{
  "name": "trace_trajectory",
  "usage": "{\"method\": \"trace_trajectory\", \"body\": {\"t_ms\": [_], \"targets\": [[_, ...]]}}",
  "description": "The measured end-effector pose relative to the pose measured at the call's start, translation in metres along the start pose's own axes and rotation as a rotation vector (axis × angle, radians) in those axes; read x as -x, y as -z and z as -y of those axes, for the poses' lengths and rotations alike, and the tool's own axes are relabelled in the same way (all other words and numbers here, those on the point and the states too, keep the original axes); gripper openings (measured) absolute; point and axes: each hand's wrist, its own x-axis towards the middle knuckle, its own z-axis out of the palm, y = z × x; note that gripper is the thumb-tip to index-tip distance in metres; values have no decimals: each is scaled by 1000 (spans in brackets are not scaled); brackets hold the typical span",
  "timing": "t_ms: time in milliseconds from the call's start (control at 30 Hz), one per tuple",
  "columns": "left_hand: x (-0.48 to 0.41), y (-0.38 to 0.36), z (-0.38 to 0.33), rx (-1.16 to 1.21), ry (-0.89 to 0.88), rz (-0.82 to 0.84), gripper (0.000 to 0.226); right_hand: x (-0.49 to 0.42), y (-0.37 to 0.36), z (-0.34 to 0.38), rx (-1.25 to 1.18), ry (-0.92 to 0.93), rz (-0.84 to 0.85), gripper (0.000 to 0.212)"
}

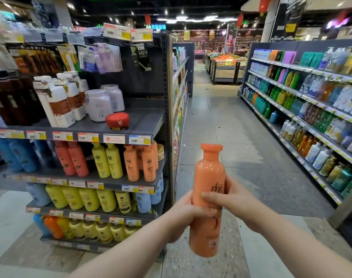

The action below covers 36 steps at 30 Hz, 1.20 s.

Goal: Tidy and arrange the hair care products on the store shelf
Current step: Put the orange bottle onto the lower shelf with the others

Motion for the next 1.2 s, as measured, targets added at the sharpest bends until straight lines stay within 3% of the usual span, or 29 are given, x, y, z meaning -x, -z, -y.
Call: {"method": "trace_trajectory", "body": {"t_ms": [433,667,967,1200], "targets": [[-44,32,1,-147,21,-112,62,-43,2,-13,-10,-18,-190,74],[-112,60,12,-94,-30,-174,45,-105,30,-22,4,-57,-257,53],[-241,127,9,-91,22,-209,29,-246,75,-27,10,-80,-234,49],[-303,178,25,-34,141,-452,20,-338,84,-51,-75,-118,-145,56]]}}
